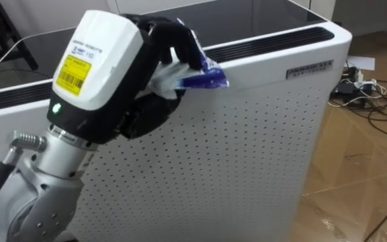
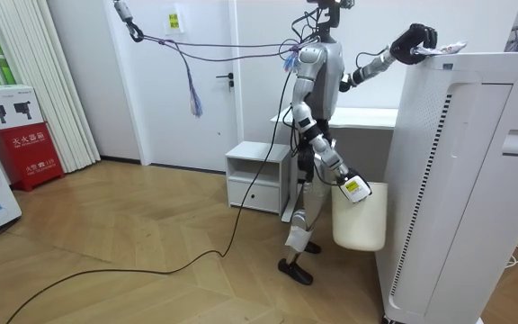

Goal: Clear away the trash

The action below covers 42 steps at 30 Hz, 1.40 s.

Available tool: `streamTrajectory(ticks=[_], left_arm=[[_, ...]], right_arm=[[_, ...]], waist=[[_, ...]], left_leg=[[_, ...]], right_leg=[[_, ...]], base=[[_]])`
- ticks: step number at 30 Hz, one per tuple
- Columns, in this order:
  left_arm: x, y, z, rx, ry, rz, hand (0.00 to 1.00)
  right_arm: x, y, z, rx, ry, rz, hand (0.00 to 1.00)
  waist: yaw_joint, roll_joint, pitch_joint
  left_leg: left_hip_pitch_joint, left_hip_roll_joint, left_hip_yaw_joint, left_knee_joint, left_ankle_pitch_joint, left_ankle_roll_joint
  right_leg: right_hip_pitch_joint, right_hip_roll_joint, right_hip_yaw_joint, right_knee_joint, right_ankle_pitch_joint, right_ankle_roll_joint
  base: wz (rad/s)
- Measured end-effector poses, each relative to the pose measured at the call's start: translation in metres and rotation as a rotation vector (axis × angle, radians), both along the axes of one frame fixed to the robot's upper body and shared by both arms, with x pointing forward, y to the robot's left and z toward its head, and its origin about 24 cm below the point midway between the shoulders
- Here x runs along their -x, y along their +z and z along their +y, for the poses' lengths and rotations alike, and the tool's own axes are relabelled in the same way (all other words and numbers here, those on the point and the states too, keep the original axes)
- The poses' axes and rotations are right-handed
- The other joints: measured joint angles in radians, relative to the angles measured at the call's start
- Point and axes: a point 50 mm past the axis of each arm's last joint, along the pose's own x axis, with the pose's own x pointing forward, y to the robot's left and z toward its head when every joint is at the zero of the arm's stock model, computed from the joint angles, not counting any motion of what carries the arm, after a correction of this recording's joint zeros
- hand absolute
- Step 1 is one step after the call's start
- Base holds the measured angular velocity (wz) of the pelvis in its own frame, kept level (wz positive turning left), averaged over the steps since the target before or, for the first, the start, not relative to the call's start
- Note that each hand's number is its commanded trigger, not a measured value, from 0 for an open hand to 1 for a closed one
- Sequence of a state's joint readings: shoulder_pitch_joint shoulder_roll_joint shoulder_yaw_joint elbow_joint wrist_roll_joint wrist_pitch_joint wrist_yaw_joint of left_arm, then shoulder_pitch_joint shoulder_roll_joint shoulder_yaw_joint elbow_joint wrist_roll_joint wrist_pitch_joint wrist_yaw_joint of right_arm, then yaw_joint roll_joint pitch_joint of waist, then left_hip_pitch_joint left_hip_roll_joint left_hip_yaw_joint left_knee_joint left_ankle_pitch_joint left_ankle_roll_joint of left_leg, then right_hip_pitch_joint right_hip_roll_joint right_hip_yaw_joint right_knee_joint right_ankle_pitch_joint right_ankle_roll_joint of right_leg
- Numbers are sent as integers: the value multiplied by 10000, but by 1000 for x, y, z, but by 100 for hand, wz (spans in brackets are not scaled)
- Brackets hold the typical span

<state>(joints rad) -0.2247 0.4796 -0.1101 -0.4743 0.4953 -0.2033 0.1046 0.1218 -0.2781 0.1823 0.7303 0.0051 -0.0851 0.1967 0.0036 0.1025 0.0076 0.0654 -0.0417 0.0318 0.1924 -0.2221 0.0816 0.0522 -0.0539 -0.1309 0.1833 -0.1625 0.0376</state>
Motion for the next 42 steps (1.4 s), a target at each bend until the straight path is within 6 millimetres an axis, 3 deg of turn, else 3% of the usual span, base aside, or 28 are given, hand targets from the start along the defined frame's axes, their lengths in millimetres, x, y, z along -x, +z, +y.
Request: streamTrajectory(ticks=[6, 10, 12, 16, 20, 26, 32, 34, 42], left_arm=[[9, 0, -19, 2080, -3486, 2099, 100], [15, -13, -40, 2337, -6091, 4137, 100], [18, -19, -49, 1977, -6845, 4824, 100], [21, -24, -55, 1308, -7563, 5406, 100], [22, -25, -58, 990, -7937, 5662, 100], [16, -34, -57, 815, -7964, 6248, 100], [-8, -69, -54, 1579, -7070, 7793, 100], [-15, -92, -51, 1801, -6440, 8669, 100], [-23, -133, -44, 1209, -4739, 9792, 100]], right_arm=[[3, -4, 9, -51, 450, 217, 100], [4, -5, 14, -25, 677, 282, 100], [5, -6, 16, -38, 758, 311, 100], [6, -7, 19, -37, 943, 390, 100], [7, -8, 18, -6, 912, 503, 100], [7, -8, 17, 7, 905, 525, 100], [-14, -9, 21, 325, 1137, 470, 100], [-25, -10, 24, 475, 1051, 472, 100], [-55, -1, 23, 485, 345, 43, 100]], waist=[[-42, -325, -143], [-109, -252, -113], [-176, -167, -78], [-304, 9, -99], [-286, 9, -85], [-54, -199, 57], [105, -302, 121], [121, -313, 131], [451, -384, 173]], left_leg=[[-12, -13, -13, 52, 0, -1], [-138, -34, 2, 111, 6, 10], [-210, -29, -12, 129, 11, 20], [-329, -1, 53, 125, 10, 21], [-373, 16, 79, 139, 15, 13], [-450, 28, 173, 213, 18, 12], [-1429, 32, -27, 746, 22, 9], [-1784, 18, -83, 929, 37, 5], [-3032, -35, -131, 1296, 228, 24]], right_leg=[[79, -45, -111, -20, 4, 5], [-1, -83, -197, 12, 28, 33], [-43, -81, -224, 18, 53, 24], [-201, -61, -199, 54, 67, 3], [-267, -45, -173, 65, 66, 2], [-383, -52, -93, 151, 65, 2], [-1223, -104, -280, 585, 80, -32], [-1516, -140, -417, 723, 77, -49], [-2741, -314, -684, 1123, 134, -143]], base=[[4], [6], [0], [-4], [-2], [-3], [9], [13], [9]])
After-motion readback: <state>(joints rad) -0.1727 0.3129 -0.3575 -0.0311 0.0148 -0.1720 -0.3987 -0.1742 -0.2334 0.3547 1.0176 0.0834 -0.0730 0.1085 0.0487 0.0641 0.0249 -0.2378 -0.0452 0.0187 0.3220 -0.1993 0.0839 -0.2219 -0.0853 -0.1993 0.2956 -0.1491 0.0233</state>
